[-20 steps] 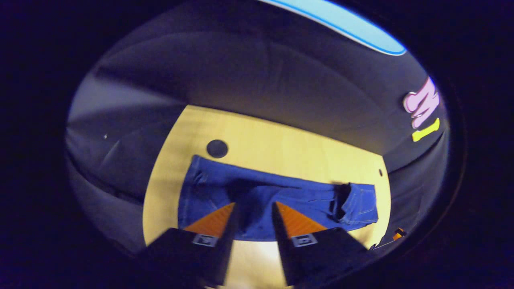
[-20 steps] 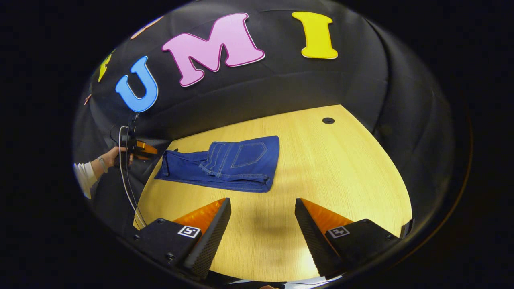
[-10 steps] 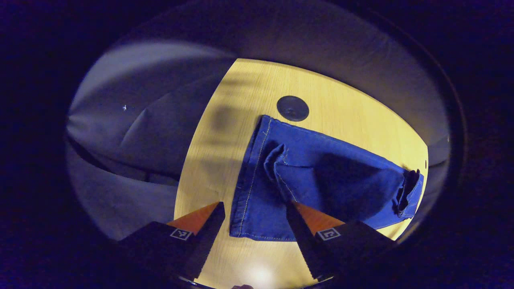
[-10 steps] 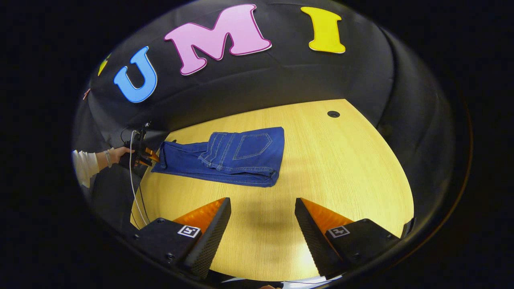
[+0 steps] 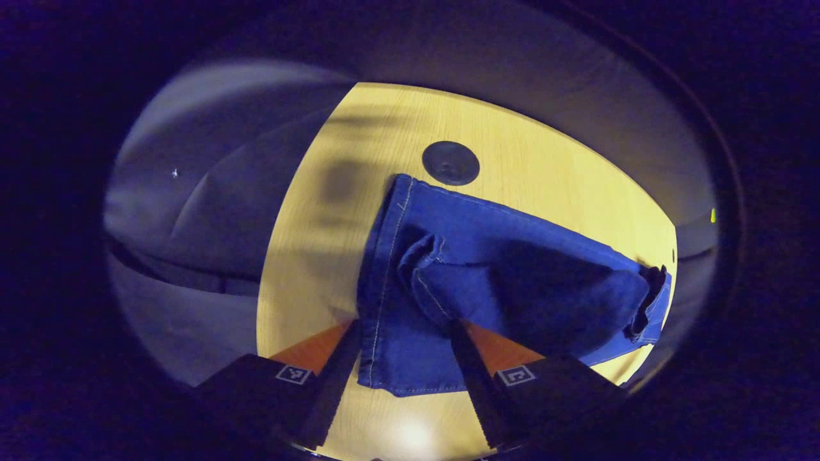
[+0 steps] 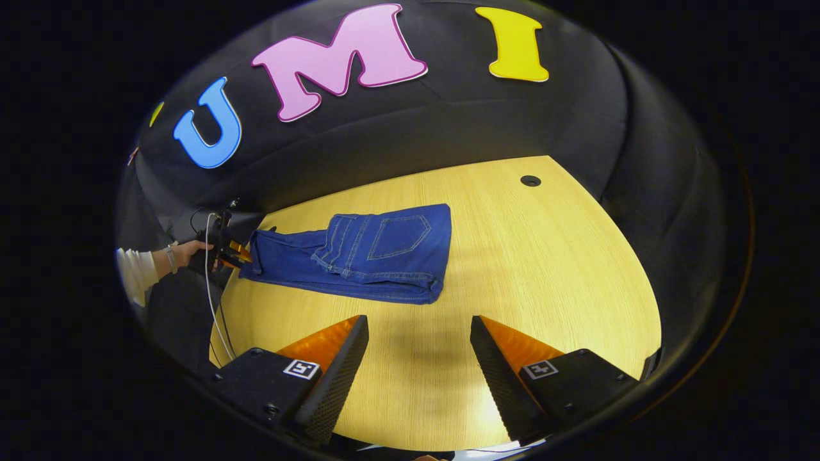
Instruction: Grasp the waist and the cuffs of the jeans and fold them to make the two legs overlap; first hold the waist and fold one-third of the jeans toward the cuffs, then hold the cuffs and fold the remaining one-third in the same direction to finish folding.
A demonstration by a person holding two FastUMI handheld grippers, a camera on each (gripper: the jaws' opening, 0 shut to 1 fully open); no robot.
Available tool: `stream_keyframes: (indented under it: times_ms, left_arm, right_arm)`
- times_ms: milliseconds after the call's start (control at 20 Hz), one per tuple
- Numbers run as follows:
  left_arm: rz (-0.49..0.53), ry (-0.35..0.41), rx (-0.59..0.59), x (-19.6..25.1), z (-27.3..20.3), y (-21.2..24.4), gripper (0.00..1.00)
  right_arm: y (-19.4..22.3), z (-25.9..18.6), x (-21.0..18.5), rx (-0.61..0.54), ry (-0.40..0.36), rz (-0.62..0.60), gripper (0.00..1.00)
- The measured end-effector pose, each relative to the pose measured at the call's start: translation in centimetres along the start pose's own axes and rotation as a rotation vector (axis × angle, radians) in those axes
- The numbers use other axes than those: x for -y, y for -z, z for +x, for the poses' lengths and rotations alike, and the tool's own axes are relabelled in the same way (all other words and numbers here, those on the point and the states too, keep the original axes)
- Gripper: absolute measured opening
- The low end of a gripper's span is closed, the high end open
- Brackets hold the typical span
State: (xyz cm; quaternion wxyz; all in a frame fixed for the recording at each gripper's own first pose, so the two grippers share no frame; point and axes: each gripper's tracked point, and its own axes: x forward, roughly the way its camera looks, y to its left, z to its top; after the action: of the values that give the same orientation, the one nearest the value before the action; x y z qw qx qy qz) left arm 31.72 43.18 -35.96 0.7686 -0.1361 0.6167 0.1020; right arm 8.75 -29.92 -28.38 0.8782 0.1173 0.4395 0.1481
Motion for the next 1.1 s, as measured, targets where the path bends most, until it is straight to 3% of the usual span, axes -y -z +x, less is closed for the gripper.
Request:
stream_keyframes:
  times_ms: [150,250,350,450,550,750,950,1100]
  left_arm:
    - [-0.042,0.092,0.007,3.0,0.3,-0.4,0.85]
    - [-0.034,0.059,0.003,3.0,1.0,-0.7,0.76]
    - [-0.062,0.017,0.019,2.2,1.2,-1.1,0.49]
    - [-0.105,0.044,0.049,2.3,1.2,-1.3,0.18]
    - [-0.138,0.077,0.061,2.3,0.9,-1.3,0.06]
    - [-0.170,0.213,0.118,4.3,-1.1,-1.8,0.06]
    - [-0.072,0.373,0.240,9.5,-7.3,-3.5,0.06]
    - [0.008,0.525,0.306,16.0,-13.2,-3.5,0.06]
  right_arm:
    - [-0.2,0.4,-0.4,-0.007,-0.005,-0.005,0.99]
    - [0.0,0.4,-0.5,-0.013,-0.004,-0.015,0.99]
    - [-0.1,0.4,-0.4,-0.014,-0.002,-0.018,0.99]
    - [-0.2,0.4,-0.5,-0.011,-0.001,-0.011,0.99]
    - [-0.5,0.5,-0.7,-0.006,-0.007,-0.001,0.99]
    - [-1.0,0.3,-0.8,0.002,-0.009,0.003,0.99]
    - [-1.5,0.2,-0.4,0.016,-0.011,0.013,0.99]
    - [-2.0,0.2,-0.9,0.026,-0.030,0.022,0.99]
